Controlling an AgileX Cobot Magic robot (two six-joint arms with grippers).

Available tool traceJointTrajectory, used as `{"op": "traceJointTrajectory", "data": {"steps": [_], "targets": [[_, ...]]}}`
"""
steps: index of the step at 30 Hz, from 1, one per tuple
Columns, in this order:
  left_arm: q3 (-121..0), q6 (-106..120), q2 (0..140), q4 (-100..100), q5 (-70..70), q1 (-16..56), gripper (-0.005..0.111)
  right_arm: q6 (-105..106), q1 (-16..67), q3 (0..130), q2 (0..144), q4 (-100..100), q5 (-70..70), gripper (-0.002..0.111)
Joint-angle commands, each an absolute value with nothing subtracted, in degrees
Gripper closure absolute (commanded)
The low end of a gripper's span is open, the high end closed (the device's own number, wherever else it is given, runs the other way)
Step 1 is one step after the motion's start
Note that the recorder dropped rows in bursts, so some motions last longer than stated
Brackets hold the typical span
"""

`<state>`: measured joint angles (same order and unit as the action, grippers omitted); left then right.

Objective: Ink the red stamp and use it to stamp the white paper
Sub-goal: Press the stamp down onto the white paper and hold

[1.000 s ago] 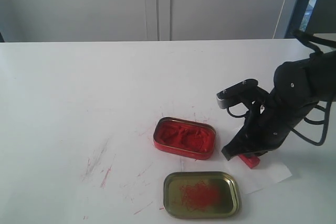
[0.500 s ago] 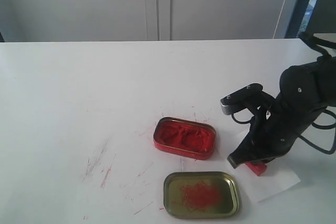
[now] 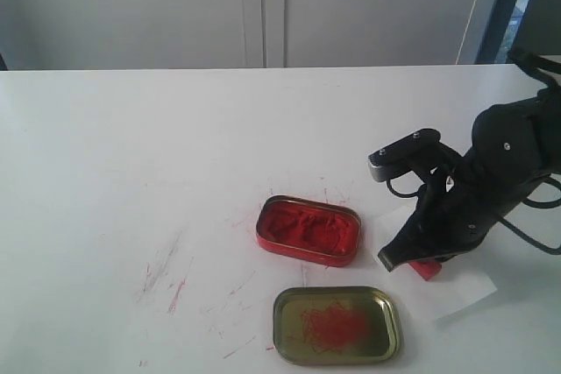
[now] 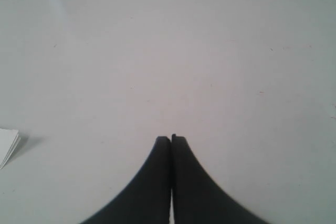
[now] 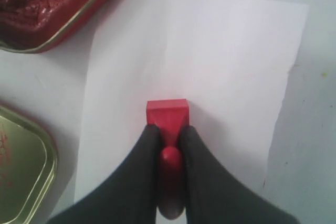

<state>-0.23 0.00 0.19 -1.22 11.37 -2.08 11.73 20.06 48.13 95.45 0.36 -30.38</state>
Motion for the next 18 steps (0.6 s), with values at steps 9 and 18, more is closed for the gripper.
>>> {"op": "traceJointTrajectory", "data": {"steps": [9,18], "targets": [[0.0,0.0,0.0,-1.73,11.57,-2.04,0.107,11.7,19.97,47.9,94.91,0.33,-28.99,0.108],[0.0,0.0,0.0,-1.73,11.57,-2.04,0.107,11.7,19.97,47.9,97.79,0.33,-26.28,0.108]]}}
